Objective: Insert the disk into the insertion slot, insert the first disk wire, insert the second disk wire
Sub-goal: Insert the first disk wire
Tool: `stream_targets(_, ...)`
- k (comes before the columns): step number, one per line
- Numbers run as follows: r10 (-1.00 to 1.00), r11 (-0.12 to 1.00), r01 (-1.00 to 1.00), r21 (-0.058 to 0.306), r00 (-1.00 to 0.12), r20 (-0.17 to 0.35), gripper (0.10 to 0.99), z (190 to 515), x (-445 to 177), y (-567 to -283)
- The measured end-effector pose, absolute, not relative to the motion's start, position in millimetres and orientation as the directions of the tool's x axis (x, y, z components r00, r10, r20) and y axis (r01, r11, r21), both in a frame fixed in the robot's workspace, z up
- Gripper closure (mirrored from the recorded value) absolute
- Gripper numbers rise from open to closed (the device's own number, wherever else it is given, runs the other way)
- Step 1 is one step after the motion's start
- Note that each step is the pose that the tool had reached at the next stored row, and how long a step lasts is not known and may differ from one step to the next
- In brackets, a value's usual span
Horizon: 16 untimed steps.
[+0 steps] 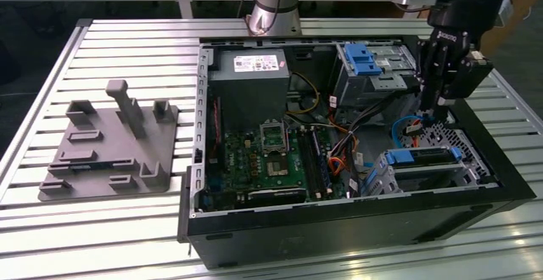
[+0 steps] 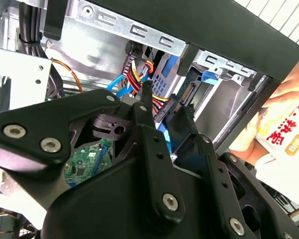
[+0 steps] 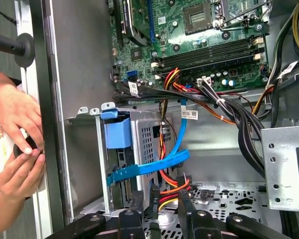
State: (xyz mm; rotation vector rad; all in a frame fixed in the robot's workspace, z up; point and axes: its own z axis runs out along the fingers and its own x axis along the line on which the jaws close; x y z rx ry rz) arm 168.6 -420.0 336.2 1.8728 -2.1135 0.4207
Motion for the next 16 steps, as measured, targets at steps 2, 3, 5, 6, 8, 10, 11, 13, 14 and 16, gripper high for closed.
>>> stream_targets(2, -0.910, 0.114, -0.993, -0.028, -0.115, 0.399, 0.678, 336.2, 166.9, -420.0)
stream_targets(3, -0.910, 0.113, -0.993, -0.028, -0.115, 0.399, 0.678, 336.3, 166.4, -420.0)
stream_targets(5, -0.910, 0.113, -0.993, -0.028, -0.115, 0.399, 0.678, 336.3, 166.4, -420.1)
stream_targets(6, -0.910, 0.113, -0.993, -0.028, -0.115, 0.399, 0.678, 336.3, 166.4, -420.0)
stream_targets(8, -0.910, 0.113, -0.993, -0.028, -0.115, 0.399, 0.678, 336.3, 167.1, -420.0)
stream_targets(10, -0.910, 0.113, -0.993, -0.027, -0.115, 0.399, 0.678, 336.3, 167.6, -420.0)
stream_targets(11, -0.910, 0.113, -0.993, -0.027, -0.115, 0.399, 0.678, 336.3, 167.6, -420.1)
stream_targets(13, -0.910, 0.113, -0.993, -0.027, -0.115, 0.399, 0.678, 336.3, 167.7, -420.3)
stream_targets(14, -0.910, 0.113, -0.993, -0.027, -0.115, 0.399, 0.678, 336.3, 167.7, -420.4)
stream_targets(16, -0.910, 0.113, -0.993, -0.027, -0.115, 0.399, 0.678, 336.9, 167.7, -421.2)
